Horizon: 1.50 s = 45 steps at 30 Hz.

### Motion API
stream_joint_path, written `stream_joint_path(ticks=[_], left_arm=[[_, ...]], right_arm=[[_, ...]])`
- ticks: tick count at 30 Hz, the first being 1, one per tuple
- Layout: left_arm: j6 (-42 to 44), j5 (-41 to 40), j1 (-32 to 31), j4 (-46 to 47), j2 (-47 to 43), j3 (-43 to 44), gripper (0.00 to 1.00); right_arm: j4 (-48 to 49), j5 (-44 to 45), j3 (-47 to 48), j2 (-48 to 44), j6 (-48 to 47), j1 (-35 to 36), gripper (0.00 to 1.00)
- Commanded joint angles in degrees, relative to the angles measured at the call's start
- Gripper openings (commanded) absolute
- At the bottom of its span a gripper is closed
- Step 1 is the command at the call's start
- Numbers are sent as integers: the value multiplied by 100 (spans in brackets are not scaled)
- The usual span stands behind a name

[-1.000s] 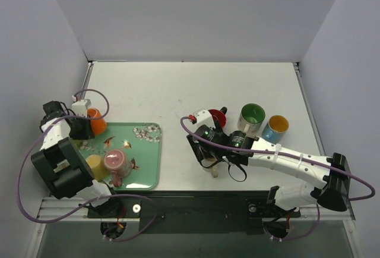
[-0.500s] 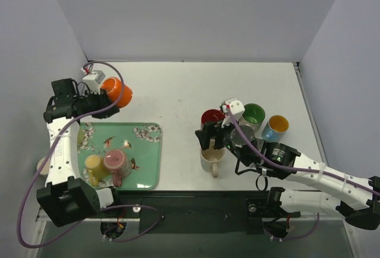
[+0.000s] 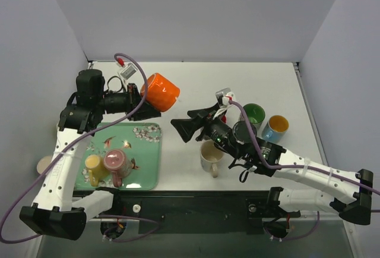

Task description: Turn the mug right side up

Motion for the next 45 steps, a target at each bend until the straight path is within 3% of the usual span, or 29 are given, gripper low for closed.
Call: stream_joint_path(ticks=[1, 5, 11, 15, 17, 18, 20, 23, 24, 28, 32, 34, 41, 45], left_arm=[[-1109, 733, -140, 1543, -314, -302, 0], [-1515, 777, -158, 2028, -402, -803, 0], [-1735, 1041, -290, 2371, -419, -892, 0], [-1674, 1138, -413, 2407, -463, -1041, 0], [-1691, 1147, -430, 2503, -472, -1155, 0], [-1718, 1147, -422, 2530, -455, -1173, 0], [-1500, 1129, -404, 2365, -455, -1138, 0], [-254, 551, -220, 935, -324, -605, 87], [690, -330, -176, 8, -297, -419, 88], [1797, -3108, -184, -887, -182, -57, 88], [2377, -4029, -176, -1240, -243, -144, 89], [2509, -4389, -176, -1337, -279, -232, 90], [2817, -5750, -167, -1425, -252, -715, 91], [2949, -6236, -70, -1337, -305, -1067, 91]], right_arm=[[1258, -339, 341, 144, 254, -47, 73], [1654, -682, 621, 591, 438, -100, 70], [1961, -1147, 1167, 1347, 1095, -450, 63], [2744, -1491, 1246, 1691, 1687, -794, 39], [2736, -1491, 1378, 1761, 1705, -847, 17], [2622, -1482, 1431, 1753, 1644, -874, 0], [2376, -1421, 1431, 1666, 1425, -883, 0], [1186, -941, 1422, 1193, 968, -882, 0], [667, -842, 1614, 1086, 610, -883, 0], [-3353, 167, 2571, 655, -492, -847, 0], [-5931, 1265, 2881, 514, -669, -970, 0], [-6725, 1400, 2680, 505, -581, -1163, 0], [-6942, 620, 705, 127, -97, -1936, 0], [-6038, -407, -306, 22, -62, -2315, 0]])
